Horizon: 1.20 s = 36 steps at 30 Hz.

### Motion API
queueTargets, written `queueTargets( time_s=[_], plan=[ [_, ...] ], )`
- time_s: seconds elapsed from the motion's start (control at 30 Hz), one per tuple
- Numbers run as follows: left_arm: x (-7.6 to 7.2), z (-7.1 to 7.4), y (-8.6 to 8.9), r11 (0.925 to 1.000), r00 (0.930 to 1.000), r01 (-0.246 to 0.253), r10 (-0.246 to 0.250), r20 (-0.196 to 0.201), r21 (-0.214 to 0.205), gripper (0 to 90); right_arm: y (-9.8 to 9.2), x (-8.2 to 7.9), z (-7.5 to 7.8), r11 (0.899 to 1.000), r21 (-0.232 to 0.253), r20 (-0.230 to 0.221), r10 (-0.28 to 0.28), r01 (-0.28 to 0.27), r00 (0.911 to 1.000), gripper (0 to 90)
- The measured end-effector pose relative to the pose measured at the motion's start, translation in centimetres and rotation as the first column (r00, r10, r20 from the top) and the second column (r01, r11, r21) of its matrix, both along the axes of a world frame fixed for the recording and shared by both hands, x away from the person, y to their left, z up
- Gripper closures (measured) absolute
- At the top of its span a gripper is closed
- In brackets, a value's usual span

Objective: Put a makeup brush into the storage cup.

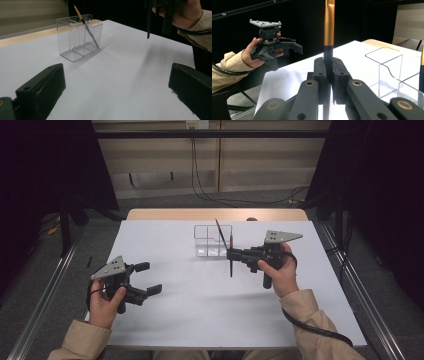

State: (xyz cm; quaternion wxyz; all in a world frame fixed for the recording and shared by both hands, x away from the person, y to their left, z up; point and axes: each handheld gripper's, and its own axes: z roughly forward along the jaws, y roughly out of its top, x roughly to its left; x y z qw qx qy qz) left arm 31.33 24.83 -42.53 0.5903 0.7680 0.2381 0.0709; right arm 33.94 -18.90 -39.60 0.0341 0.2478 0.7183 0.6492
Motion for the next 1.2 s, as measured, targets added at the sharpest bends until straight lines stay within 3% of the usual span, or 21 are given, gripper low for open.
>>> queueTargets(
  time_s=[0.7, 1.2],
  plan=[
    [0.0, -0.6, 0.0, 0.9997, 0.9997, 0.022, -0.022, -0.014, -0.009, 0.9, 0.0, 2.9, 0.5, 0.996, -0.015, 0.016, -0.091, 0.091, 0.9957, 84.0],
    [-0.2, -0.5, 0.5, 0.9997, 0.9998, 0.017, -0.017, -0.013, -0.016, 1.0, 0.3, 5.1, 1.0, 0.983, -0.008, 0.040, -0.185, 0.185, 0.9820, 84.0]
  ],
)
